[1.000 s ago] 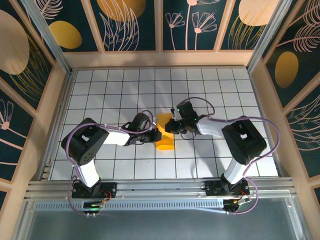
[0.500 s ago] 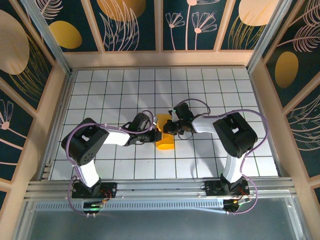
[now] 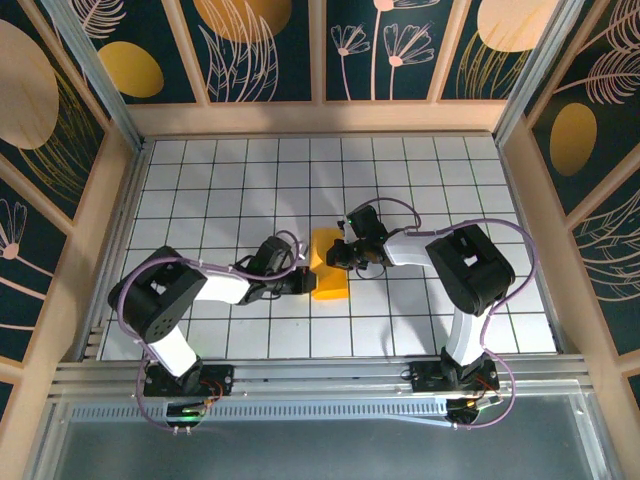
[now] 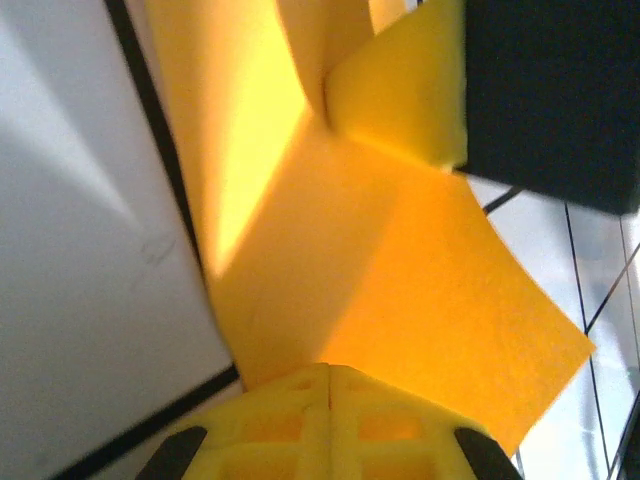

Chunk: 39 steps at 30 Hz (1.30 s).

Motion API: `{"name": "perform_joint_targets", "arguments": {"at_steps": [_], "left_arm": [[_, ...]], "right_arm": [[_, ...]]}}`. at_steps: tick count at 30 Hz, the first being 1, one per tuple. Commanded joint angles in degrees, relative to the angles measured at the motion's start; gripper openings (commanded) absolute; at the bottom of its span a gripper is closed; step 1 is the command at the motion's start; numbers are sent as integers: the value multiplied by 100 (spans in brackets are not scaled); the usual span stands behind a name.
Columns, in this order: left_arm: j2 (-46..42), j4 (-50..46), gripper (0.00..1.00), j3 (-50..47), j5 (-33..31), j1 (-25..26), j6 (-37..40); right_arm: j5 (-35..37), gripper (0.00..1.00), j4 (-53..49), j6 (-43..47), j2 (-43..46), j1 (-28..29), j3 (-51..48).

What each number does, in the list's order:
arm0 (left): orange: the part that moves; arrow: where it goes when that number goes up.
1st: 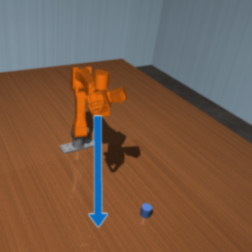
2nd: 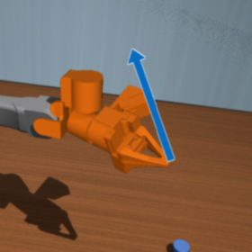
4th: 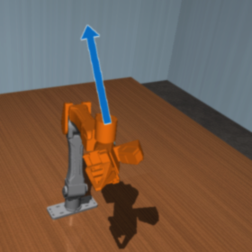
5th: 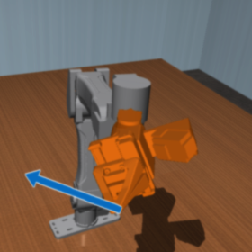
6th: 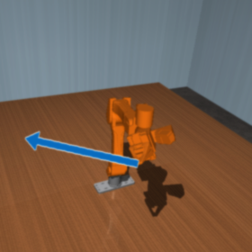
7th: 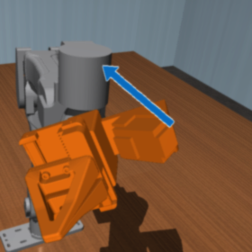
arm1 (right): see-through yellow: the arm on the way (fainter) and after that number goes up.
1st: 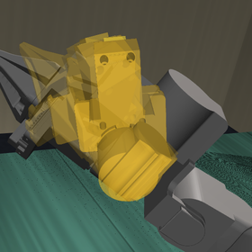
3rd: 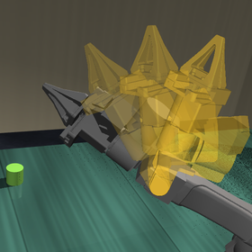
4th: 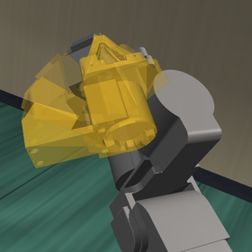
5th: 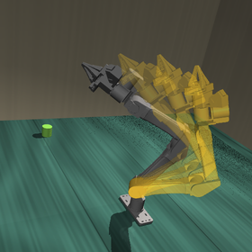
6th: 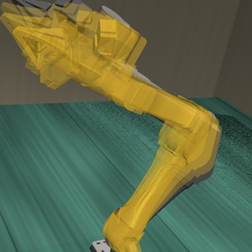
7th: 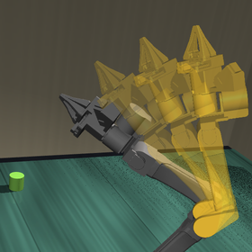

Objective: Fold a paper plane with a square sheet of paper (fold left side to right side)
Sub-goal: First fold the square sheet of paper in half at the center of the table.

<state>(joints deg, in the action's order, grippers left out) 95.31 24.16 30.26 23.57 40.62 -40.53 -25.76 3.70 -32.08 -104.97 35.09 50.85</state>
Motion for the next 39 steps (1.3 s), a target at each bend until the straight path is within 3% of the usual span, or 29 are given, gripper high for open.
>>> {"name": "perform_joint_targets", "arguments": {"at_steps": [1, 13, 23, 39], "left_arm": [[-47, -822, 3, -418, 121, 64, -91], [-902, -1371, 1, 305, -422, -20, -166], [-105, -764, 1, 782, 281, 24, 9], [462, -1034, 0, 589, 364, 147, 288]], "right_arm": [[440, 0, -309, -5, -252, -78, -177], [413, 0, -344, 70, -219, -60, -145], [431, 0, -320, 68, -257, -12, -162], [524, 0, -432, 94, -246, 3, -171]]}}
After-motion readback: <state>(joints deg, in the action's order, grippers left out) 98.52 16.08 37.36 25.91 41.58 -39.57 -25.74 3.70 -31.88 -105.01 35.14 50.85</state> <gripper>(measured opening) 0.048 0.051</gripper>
